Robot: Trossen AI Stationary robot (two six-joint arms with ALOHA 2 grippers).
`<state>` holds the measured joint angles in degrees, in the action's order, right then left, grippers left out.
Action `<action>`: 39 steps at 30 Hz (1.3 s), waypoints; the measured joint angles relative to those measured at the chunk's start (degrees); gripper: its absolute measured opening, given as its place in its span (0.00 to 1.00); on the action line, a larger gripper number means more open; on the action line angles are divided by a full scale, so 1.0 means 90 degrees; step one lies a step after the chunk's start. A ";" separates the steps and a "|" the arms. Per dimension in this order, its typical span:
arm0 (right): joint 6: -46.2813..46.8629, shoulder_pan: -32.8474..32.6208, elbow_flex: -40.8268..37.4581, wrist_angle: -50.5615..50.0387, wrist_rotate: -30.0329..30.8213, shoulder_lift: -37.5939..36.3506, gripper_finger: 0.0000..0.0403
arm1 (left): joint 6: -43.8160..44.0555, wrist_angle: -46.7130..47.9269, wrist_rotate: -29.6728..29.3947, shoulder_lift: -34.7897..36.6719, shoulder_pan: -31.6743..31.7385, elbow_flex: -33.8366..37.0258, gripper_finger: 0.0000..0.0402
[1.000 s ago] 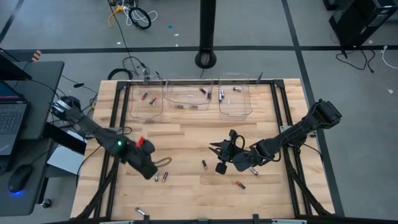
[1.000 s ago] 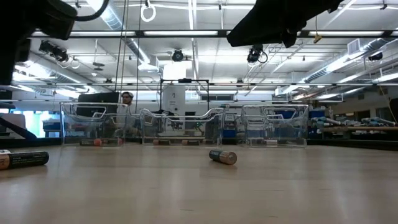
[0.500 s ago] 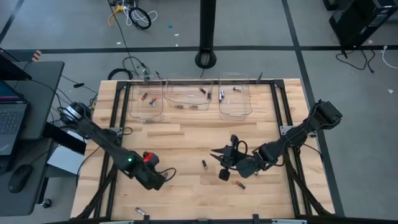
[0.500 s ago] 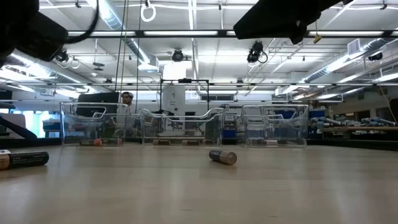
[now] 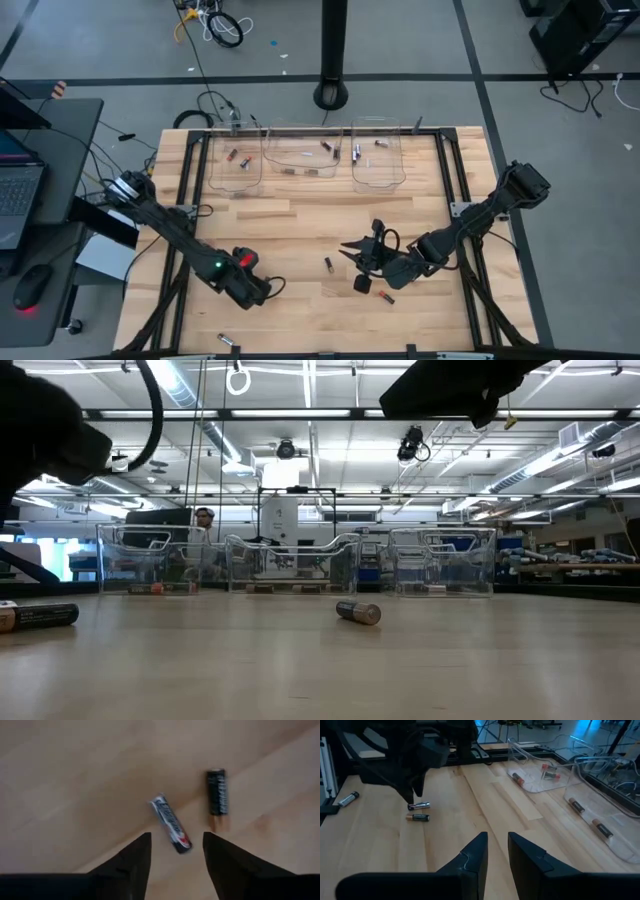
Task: Sort batteries
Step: Put the silver battery into the right transparent bin
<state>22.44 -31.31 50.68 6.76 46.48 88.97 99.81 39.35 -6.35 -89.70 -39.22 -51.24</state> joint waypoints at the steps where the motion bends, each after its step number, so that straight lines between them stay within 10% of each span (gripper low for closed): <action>1: -0.0003 0.0000 0.0000 -0.0001 0.0002 0.0000 0.21 | -0.0003 0.0031 0.0000 -0.0057 0.0002 0.0000 0.47; 14: -0.0014 0.0000 0.0000 -0.0014 0.0039 0.0002 0.21 | -0.0457 0.0247 -0.0175 -0.0375 0.0068 0.0005 0.49; 39: -0.0056 0.0000 0.0000 -0.0011 0.0040 0.0002 0.21 | -0.1205 0.0505 0.0340 -0.0375 0.0054 0.0007 0.22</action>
<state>21.93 -31.31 50.68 6.66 46.84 88.99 88.97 43.89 -3.29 -93.08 -38.74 -51.18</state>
